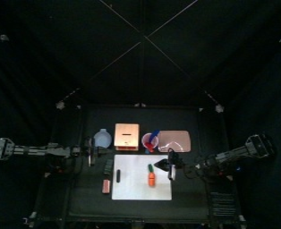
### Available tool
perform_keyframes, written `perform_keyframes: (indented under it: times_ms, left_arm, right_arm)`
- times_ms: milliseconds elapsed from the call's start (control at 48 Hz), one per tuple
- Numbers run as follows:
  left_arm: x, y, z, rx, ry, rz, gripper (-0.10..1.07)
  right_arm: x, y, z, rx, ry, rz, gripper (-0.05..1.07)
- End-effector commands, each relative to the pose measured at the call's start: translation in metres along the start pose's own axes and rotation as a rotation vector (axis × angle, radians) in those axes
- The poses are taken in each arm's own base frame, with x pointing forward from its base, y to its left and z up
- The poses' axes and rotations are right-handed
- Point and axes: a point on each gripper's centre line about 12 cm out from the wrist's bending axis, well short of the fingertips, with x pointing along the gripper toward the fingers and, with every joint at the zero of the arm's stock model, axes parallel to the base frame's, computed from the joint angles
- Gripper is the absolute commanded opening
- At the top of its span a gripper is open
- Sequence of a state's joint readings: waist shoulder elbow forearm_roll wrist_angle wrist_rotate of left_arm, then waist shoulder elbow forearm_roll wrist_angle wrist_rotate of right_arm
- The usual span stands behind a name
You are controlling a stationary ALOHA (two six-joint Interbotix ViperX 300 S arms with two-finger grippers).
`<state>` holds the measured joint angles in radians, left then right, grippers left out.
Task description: Grasp salmon sushi
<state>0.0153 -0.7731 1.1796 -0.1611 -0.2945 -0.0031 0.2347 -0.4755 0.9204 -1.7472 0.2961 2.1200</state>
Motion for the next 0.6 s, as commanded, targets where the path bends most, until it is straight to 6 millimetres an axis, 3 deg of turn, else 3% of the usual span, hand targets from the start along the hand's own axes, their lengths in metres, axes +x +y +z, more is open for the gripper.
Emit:
perform_keyframes:
  times_ms: [0, 208, 583]
  left_arm:
    - [0.011, -0.004, 0.017, -0.009, -0.016, -0.005, 0.03]
    - [0.026, -0.005, 0.022, -0.104, 0.094, 0.015, 0.08]
    - [0.029, 0.01, 0.013, -0.268, 0.293, 0.087, 0.11]
  right_arm:
    - [-0.002, 0.003, 0.013, 0.001, -0.037, 0.01, 0.41]
    - [-0.004, 0.005, 0.01, -0.001, -0.033, 0.017, 0.41]
    - [-0.007, 0.003, 0.007, -0.005, -0.029, 0.019, 0.41]
